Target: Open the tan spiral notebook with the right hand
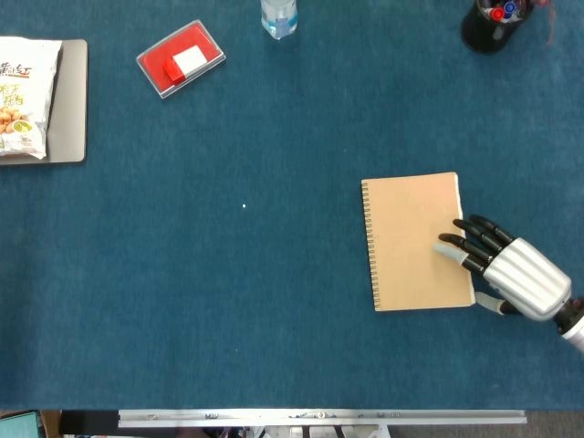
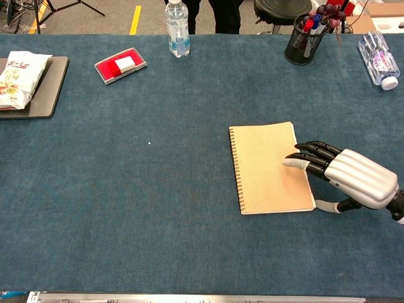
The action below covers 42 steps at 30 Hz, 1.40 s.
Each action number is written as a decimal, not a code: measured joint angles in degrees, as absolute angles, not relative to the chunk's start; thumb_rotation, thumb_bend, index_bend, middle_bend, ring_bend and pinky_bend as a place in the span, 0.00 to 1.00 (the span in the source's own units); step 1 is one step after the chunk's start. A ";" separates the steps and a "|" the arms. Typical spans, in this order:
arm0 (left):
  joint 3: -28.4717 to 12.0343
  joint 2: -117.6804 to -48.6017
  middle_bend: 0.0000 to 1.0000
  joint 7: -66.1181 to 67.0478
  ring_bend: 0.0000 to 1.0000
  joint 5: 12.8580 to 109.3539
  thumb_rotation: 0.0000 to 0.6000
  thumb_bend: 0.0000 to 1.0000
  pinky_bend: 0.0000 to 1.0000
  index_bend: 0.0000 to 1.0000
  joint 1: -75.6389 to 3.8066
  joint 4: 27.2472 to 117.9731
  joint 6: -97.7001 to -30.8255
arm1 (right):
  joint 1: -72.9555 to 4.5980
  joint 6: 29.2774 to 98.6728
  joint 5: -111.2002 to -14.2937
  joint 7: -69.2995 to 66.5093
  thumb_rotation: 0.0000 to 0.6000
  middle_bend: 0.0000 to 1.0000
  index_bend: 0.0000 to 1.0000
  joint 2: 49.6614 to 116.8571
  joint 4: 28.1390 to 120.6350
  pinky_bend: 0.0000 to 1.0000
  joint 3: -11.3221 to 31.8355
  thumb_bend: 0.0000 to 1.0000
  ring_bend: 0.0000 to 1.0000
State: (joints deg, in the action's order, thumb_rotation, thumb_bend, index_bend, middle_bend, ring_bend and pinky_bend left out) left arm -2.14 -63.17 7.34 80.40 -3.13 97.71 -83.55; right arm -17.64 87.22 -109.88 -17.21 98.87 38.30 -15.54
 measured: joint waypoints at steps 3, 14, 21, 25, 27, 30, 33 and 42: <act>-2.24 -63.12 0.44 7.27 0.32 80.23 1.00 0.11 0.46 0.47 -3.16 97.75 -83.50 | -17.72 87.44 -109.96 -16.77 1.00 0.16 0.14 98.43 38.88 0.10 -15.56 0.18 0.04; -2.17 -63.14 0.44 7.34 0.32 80.24 1.00 0.11 0.46 0.47 -3.18 97.74 -83.37 | -19.24 88.65 -110.68 -12.31 1.00 0.16 0.14 91.87 46.81 0.10 -15.16 0.18 0.04; -2.09 -63.27 0.44 7.61 0.32 80.18 1.00 0.11 0.46 0.47 -3.24 97.64 -83.18 | -22.82 87.23 -111.83 -3.18 1.00 0.15 0.14 85.14 53.08 0.10 -13.69 0.06 0.04; -2.08 -63.30 0.44 7.72 0.32 80.04 1.00 0.11 0.46 0.47 -3.28 97.61 -83.05 | -25.69 84.64 -112.52 -0.25 1.00 0.14 0.14 82.93 54.98 0.10 -12.62 0.00 0.04; -2.15 -63.30 0.44 7.75 0.32 79.90 1.00 0.11 0.46 0.47 -3.35 97.58 -82.92 | -26.34 84.28 -113.00 -0.15 1.00 0.14 0.14 82.85 54.84 0.10 -12.44 0.00 0.04; -2.09 -63.28 0.44 7.74 0.32 79.91 1.00 0.11 0.46 0.47 -3.33 97.58 -82.90 | -26.81 84.48 -113.47 -0.88 1.00 0.14 0.13 83.41 53.31 0.10 -12.32 0.00 0.04; -2.09 -63.28 0.44 7.69 0.32 79.84 1.00 0.11 0.46 0.47 -3.34 97.55 -82.84 | -27.22 85.17 -113.92 -2.89 1.00 0.14 0.13 84.75 50.53 0.10 -12.23 0.00 0.04; -2.16 -63.14 0.44 7.44 0.32 79.74 1.00 0.11 0.46 0.47 -3.36 97.61 -82.81 | -28.00 87.09 -114.92 -9.91 1.00 0.14 0.12 90.93 39.44 0.10 -12.79 0.00 0.04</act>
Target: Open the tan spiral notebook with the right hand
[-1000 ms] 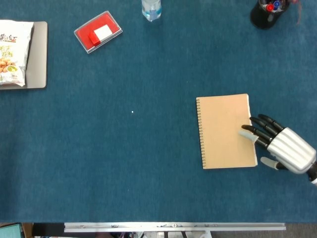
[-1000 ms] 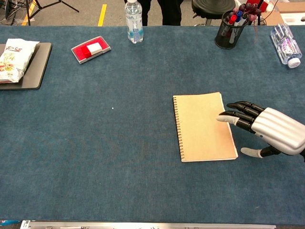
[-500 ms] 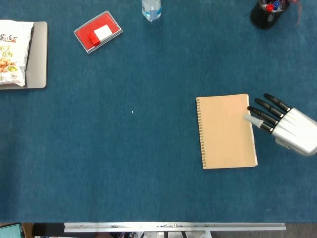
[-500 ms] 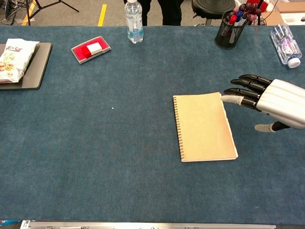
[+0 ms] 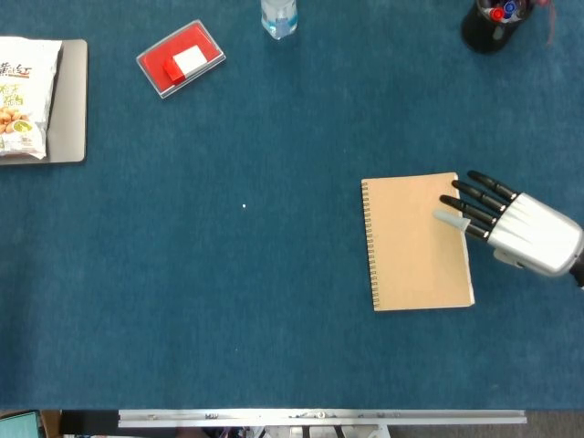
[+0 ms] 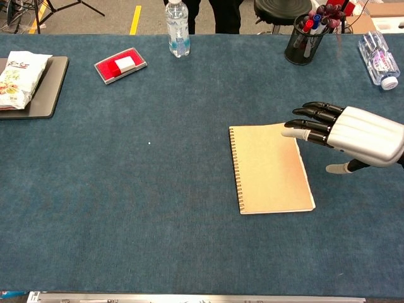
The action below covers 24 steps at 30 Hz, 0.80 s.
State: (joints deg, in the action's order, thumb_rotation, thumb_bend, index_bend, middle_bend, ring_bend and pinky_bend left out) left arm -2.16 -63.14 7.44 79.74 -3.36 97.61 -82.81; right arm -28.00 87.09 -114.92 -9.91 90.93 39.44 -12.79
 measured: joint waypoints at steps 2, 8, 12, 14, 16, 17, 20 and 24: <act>-2.10 -63.11 0.44 7.40 0.32 79.80 1.00 0.11 0.46 0.47 -3.32 97.64 -82.83 | -28.05 87.25 -114.90 -11.12 1.00 0.14 0.12 92.32 37.50 0.10 -12.97 0.00 0.04; -1.99 -63.03 0.44 7.23 0.32 79.96 1.00 0.11 0.46 0.47 -3.20 97.70 -82.98 | -27.92 87.31 -114.47 -13.31 1.00 0.14 0.12 95.31 33.35 0.10 -13.55 0.00 0.04; -1.79 -62.95 0.44 7.12 0.32 80.22 1.00 0.11 0.46 0.47 -2.99 97.79 -83.23 | -27.70 87.30 -113.97 -14.46 1.00 0.14 0.12 96.53 31.61 0.10 -13.84 0.00 0.04; -1.78 -62.94 0.44 7.10 0.32 80.26 1.00 0.11 0.46 0.47 -3.00 97.76 -83.21 | -27.55 87.34 -113.65 -14.94 1.00 0.14 0.12 97.12 30.81 0.10 -13.92 0.00 0.04; -1.79 -62.96 0.44 7.13 0.32 80.28 1.00 0.11 0.46 0.47 -3.01 97.76 -83.21 | -27.43 87.42 -113.37 -15.36 1.00 0.14 0.12 97.66 30.10 0.10 -13.96 0.00 0.04; -1.76 -62.96 0.44 7.14 0.32 80.31 1.00 0.11 0.46 0.47 -3.00 97.77 -83.22 | -27.39 87.47 -113.24 -15.59 1.00 0.14 0.12 97.94 29.79 0.10 -13.97 0.00 0.04; -1.76 -62.95 0.44 7.13 0.32 80.35 1.00 0.11 0.46 0.47 -2.97 97.80 -83.27 | -27.23 87.66 -112.79 -16.37 1.00 0.14 0.12 98.85 28.73 0.10 -13.96 0.00 0.04; -1.79 -62.90 0.44 7.09 0.32 80.33 1.00 0.11 0.46 0.47 -2.97 97.85 -83.27 | -27.07 87.84 -112.22 -17.42 1.00 0.14 0.12 99.92 27.44 0.10 -13.93 0.00 0.04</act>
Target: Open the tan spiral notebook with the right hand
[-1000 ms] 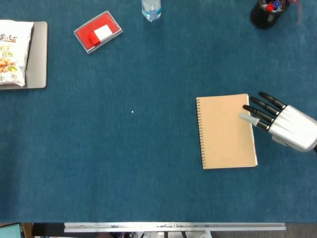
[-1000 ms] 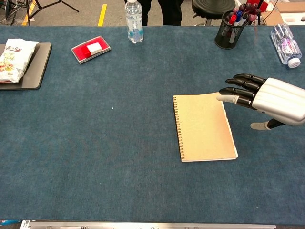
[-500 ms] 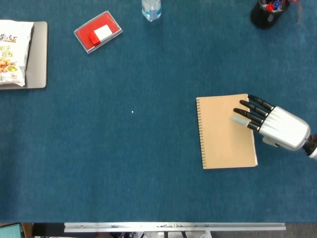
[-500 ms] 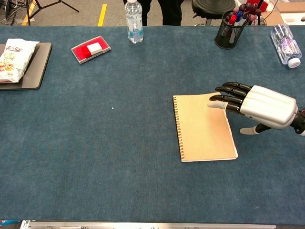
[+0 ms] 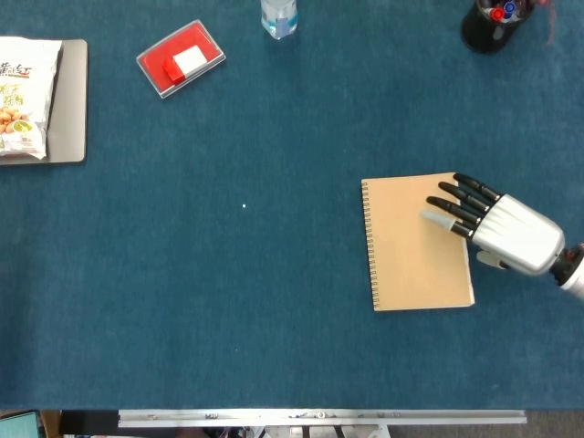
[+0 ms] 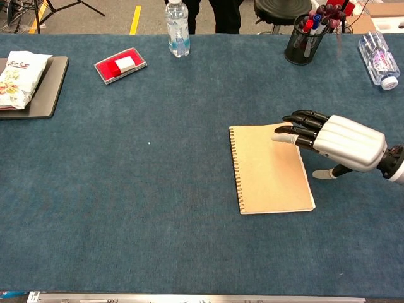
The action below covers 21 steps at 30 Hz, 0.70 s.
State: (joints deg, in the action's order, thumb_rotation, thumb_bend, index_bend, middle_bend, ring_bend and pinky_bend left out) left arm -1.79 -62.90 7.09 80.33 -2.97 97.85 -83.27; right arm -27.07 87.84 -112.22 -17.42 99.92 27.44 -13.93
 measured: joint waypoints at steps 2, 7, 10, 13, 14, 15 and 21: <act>-1.84 -62.87 0.44 7.03 0.32 80.32 1.00 0.11 0.46 0.47 -2.99 97.89 -83.27 | -27.05 87.91 -112.03 -17.87 1.00 0.14 0.12 100.45 26.77 0.10 -13.96 0.00 0.04; -2.01 -62.77 0.44 6.82 0.32 80.16 1.00 0.11 0.46 0.47 -3.09 97.94 -83.18 | -27.13 87.91 -111.74 -18.81 1.00 0.14 0.12 101.54 25.41 0.10 -14.25 0.00 0.04; -1.94 -62.72 0.44 6.74 0.32 80.23 1.00 0.11 0.46 0.47 -3.03 98.00 -83.22 | -27.19 87.73 -111.59 -19.21 1.00 0.14 0.12 102.01 24.87 0.10 -14.47 0.01 0.04; -1.90 -62.65 0.44 6.60 0.32 80.31 1.00 0.11 0.46 0.47 -2.94 98.05 -83.34 | -27.27 87.52 -111.49 -19.55 1.00 0.14 0.12 102.43 24.42 0.10 -14.72 0.04 0.04; -1.91 -62.65 0.44 6.57 0.32 80.30 1.00 0.11 0.46 0.47 -2.94 98.06 -83.33 | -27.30 87.45 -111.45 -19.65 1.00 0.14 0.12 102.55 24.31 0.10 -14.77 0.05 0.04; -1.90 -62.63 0.44 6.54 0.32 80.30 1.00 0.11 0.46 0.47 -2.92 98.08 -83.35 | -27.33 87.42 -111.41 -19.69 1.00 0.14 0.12 102.66 24.24 0.10 -14.81 0.06 0.04; -1.90 -62.54 0.44 6.40 0.32 80.35 1.00 0.11 0.46 0.47 -2.88 98.15 -83.39 | -27.43 87.27 -111.19 -19.85 1.00 0.14 0.12 103.32 23.71 0.10 -15.09 0.12 0.04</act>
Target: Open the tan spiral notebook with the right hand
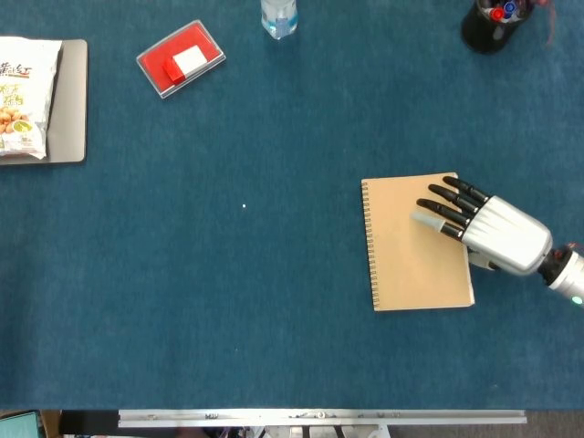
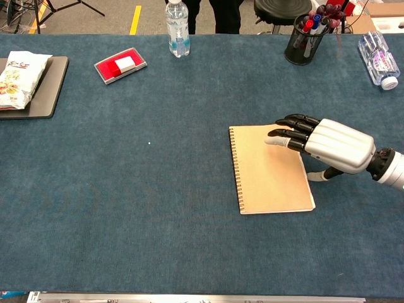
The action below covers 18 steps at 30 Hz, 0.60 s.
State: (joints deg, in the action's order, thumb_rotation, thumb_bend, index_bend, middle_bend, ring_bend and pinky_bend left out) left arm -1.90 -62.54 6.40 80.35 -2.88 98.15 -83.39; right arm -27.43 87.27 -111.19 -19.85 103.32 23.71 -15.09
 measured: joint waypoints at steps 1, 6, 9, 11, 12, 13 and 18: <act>-1.91 -62.52 0.44 6.37 0.32 80.37 1.00 0.11 0.46 0.47 -2.88 98.15 -83.41 | -27.43 87.22 -111.12 -19.88 1.00 0.14 0.12 103.46 23.60 0.10 -15.13 0.12 0.04; -1.95 -62.47 0.44 6.31 0.32 80.38 1.00 0.11 0.46 0.47 -2.90 98.19 -83.42 | -27.43 87.22 -110.87 -20.13 1.00 0.14 0.12 103.97 23.24 0.10 -15.21 0.14 0.04; -1.96 -62.44 0.44 6.29 0.32 80.36 1.00 0.11 0.46 0.47 -2.89 98.22 -83.41 | -27.44 87.32 -110.71 -20.31 1.00 0.14 0.12 104.32 22.97 0.10 -15.23 0.15 0.04; -1.93 -62.41 0.44 6.26 0.32 80.43 1.00 0.11 0.46 0.47 -2.85 98.24 -83.48 | -27.44 87.40 -110.61 -20.45 1.00 0.14 0.12 104.54 22.79 0.10 -15.25 0.16 0.04; -1.95 -62.40 0.44 6.26 0.32 80.42 1.00 0.11 0.46 0.47 -2.86 98.23 -83.48 | -27.43 87.42 -110.57 -20.57 1.00 0.14 0.12 104.62 22.73 0.10 -15.27 0.17 0.04; -1.95 -62.39 0.44 6.25 0.32 80.43 1.00 0.11 0.46 0.47 -2.84 98.25 -83.52 | -27.42 87.44 -110.51 -20.68 1.00 0.14 0.12 104.75 22.60 0.10 -15.28 0.18 0.04; -1.93 -62.36 0.44 6.24 0.32 80.50 1.00 0.11 0.46 0.47 -2.80 98.29 -83.59 | -27.34 87.62 -110.29 -21.08 1.00 0.14 0.12 105.25 22.08 0.10 -15.32 0.24 0.04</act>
State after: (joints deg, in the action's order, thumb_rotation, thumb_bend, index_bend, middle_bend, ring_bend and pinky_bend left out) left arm -1.93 -62.36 6.24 80.50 -2.80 98.29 -83.59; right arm -27.34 87.62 -110.29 -21.08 105.25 22.08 -15.32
